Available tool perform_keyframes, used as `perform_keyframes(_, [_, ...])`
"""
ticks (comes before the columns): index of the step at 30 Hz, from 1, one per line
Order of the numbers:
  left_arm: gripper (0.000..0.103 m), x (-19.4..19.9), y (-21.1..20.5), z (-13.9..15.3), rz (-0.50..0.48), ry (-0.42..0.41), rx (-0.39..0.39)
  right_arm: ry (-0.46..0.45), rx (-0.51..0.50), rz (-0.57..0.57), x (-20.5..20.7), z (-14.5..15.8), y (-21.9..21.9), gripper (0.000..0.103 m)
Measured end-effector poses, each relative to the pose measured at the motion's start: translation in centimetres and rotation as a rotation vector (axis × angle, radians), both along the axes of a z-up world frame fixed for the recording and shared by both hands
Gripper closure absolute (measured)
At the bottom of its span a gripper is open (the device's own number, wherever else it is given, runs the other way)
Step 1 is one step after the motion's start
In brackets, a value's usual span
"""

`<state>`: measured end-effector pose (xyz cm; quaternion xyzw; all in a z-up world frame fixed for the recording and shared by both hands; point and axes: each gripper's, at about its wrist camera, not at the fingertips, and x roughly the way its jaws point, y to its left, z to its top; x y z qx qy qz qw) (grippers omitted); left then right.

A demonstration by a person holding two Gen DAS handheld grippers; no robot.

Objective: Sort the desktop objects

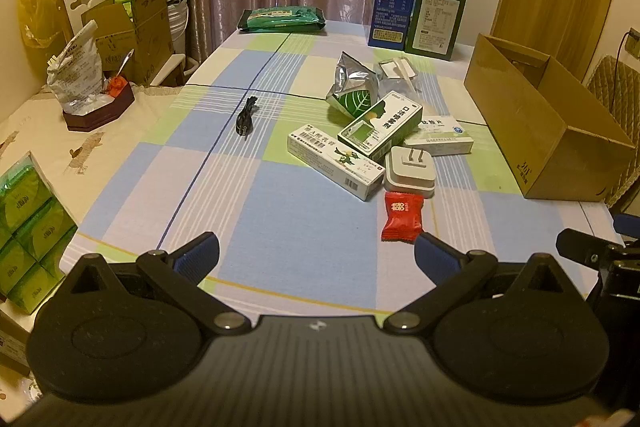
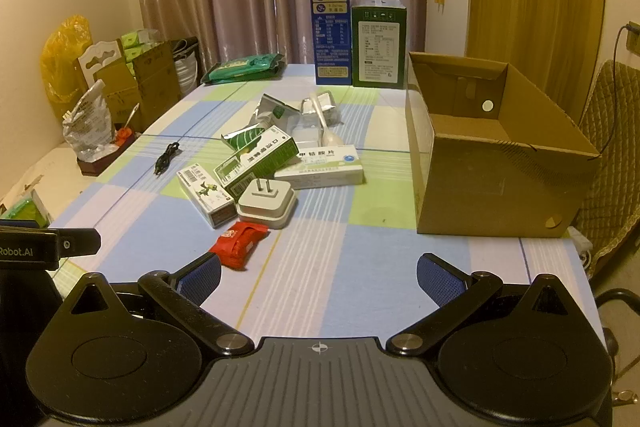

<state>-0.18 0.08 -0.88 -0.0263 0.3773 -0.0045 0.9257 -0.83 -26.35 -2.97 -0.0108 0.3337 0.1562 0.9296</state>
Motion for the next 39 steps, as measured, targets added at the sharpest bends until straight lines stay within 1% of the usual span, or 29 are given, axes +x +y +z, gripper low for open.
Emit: perform_keyframes(39, [0.001,0.19,-0.24,-0.28,-0.003,0.010,-0.003,0.004,-0.012,0.002,-0.02,-0.47,-0.30,0.002])
